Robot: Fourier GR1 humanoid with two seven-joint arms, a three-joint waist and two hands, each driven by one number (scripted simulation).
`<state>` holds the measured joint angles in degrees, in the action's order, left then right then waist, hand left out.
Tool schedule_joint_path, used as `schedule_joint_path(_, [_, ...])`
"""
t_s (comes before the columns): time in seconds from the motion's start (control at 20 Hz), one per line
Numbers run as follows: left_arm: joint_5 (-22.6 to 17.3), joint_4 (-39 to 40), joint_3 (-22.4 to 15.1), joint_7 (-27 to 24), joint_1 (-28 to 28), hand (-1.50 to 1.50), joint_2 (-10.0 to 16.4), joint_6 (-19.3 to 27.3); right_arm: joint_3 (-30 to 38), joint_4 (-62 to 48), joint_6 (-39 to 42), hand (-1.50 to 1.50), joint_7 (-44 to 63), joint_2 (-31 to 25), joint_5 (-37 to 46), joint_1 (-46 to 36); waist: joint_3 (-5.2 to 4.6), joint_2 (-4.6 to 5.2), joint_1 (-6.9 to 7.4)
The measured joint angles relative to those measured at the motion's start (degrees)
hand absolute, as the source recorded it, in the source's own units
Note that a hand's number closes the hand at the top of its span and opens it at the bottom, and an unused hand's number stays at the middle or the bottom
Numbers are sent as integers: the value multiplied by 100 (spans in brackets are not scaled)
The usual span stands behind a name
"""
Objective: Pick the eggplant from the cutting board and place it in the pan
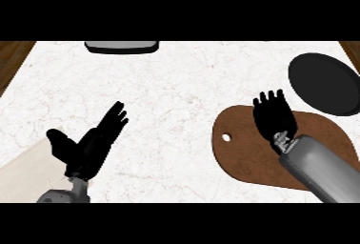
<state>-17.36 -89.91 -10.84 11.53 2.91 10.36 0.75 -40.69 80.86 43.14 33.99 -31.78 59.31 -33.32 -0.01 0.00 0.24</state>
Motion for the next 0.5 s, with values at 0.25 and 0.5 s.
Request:
schedule_joint_path(0.25, [122, 50, 17, 10, -13, 0, -104, -60, 193, -293, -318, 150, -578, -27, 427, 50, -3, -1, 2])
schedule_joint_path(0.5, [209, 50, 46, 94, 121, 0, -220, 16, -11, -639, -881, 150, -1202, -84, 976, -100, -16, -9, 21])
